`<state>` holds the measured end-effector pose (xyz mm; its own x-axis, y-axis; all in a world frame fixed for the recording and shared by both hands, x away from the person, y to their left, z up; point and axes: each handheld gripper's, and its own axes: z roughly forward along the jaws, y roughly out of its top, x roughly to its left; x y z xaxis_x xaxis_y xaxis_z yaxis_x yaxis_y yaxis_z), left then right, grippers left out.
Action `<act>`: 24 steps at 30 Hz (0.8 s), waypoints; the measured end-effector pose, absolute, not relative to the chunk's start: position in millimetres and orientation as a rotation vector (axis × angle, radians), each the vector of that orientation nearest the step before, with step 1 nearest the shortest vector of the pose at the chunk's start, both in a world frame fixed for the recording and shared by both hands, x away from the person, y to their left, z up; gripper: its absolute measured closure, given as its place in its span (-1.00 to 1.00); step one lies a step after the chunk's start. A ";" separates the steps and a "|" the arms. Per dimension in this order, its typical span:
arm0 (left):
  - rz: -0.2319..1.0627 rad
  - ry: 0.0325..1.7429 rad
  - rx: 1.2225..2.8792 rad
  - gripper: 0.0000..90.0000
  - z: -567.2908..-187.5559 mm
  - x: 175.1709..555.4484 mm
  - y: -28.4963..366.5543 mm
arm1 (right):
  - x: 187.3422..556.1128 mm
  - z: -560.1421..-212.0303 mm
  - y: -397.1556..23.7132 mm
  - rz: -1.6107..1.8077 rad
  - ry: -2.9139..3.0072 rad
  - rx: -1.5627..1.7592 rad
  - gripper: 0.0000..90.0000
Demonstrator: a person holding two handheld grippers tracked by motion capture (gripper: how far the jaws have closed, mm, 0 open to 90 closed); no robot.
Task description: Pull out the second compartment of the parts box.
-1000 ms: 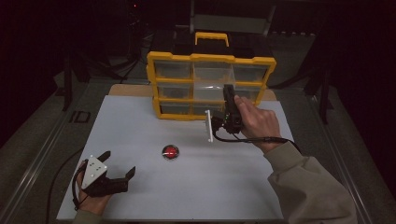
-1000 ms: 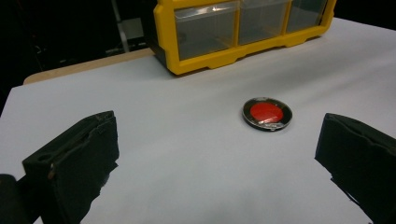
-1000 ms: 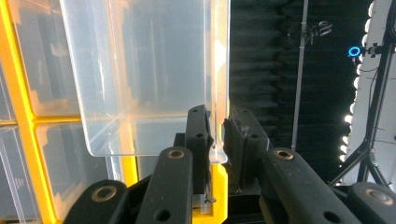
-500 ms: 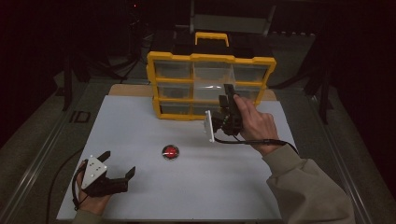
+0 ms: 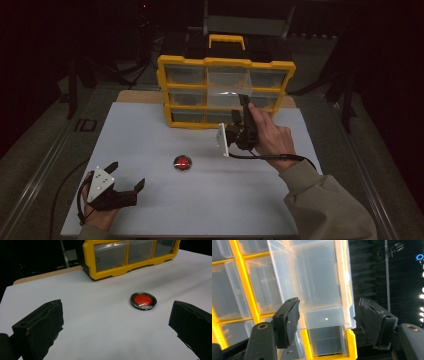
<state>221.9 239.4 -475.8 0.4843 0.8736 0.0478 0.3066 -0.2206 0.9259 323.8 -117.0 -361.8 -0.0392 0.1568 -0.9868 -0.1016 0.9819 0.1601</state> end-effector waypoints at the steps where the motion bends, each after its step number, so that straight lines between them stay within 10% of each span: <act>1: 0.737 1.001 1.768 -1.00 -475.8 221.9 239.5 | 323.2 -362.7 -116.7 0.209 1.596 0.041 -0.36; 24: 0.733 1.007 1.767 -1.00 -476.3 222.2 239.4 | 321.0 -389.7 -113.7 0.243 1.698 0.071 -0.74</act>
<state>222.2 239.4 -476.3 0.4832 0.8744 0.0447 0.3116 -0.2195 0.9245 321.0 -113.7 -389.7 -0.1432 0.1866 -0.9719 -0.0933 0.9751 0.2010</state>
